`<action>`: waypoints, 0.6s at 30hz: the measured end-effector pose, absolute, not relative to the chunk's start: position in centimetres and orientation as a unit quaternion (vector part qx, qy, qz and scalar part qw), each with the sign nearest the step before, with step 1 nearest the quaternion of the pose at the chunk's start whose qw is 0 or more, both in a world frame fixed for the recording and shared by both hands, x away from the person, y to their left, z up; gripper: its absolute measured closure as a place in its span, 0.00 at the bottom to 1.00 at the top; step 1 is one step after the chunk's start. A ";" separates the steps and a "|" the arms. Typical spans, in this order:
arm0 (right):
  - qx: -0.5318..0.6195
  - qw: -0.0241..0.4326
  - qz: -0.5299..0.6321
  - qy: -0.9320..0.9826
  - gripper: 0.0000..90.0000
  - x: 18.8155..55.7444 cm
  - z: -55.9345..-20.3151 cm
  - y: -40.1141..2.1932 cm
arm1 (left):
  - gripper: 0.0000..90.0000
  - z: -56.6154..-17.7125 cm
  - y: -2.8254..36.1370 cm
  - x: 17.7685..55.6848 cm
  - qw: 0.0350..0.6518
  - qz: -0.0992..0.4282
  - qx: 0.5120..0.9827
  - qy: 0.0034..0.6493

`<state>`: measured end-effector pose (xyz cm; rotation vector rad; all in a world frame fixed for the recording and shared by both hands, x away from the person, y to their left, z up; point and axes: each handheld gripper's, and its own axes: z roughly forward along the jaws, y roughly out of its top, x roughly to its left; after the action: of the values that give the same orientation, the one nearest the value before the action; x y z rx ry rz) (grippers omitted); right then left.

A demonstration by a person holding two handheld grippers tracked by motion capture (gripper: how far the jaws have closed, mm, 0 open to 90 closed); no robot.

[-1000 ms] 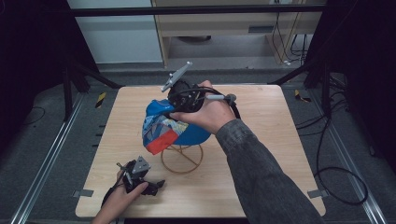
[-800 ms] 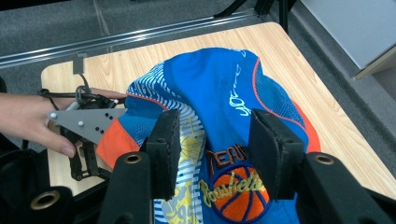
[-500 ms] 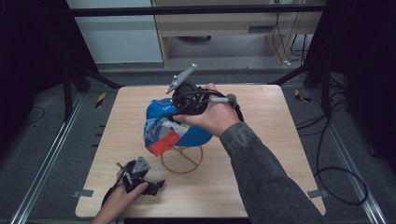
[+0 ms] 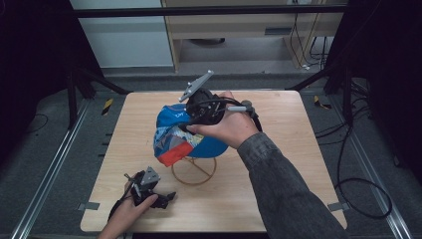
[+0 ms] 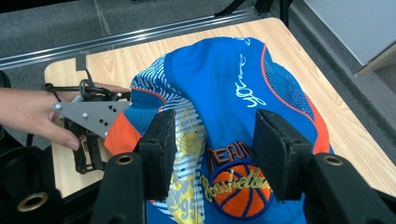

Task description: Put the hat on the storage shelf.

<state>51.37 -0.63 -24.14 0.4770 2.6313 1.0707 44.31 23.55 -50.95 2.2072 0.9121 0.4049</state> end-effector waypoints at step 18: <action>0.189 0.139 0.362 0.902 0.35 51.1 -24.3 -2.2 | 0.00 -51.0 23.5 44.3 0.352 0.156 0.853 0.353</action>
<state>51.08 -2.21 -24.29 0.5452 2.6085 1.0477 44.31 23.55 -50.96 2.2067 0.9123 0.4047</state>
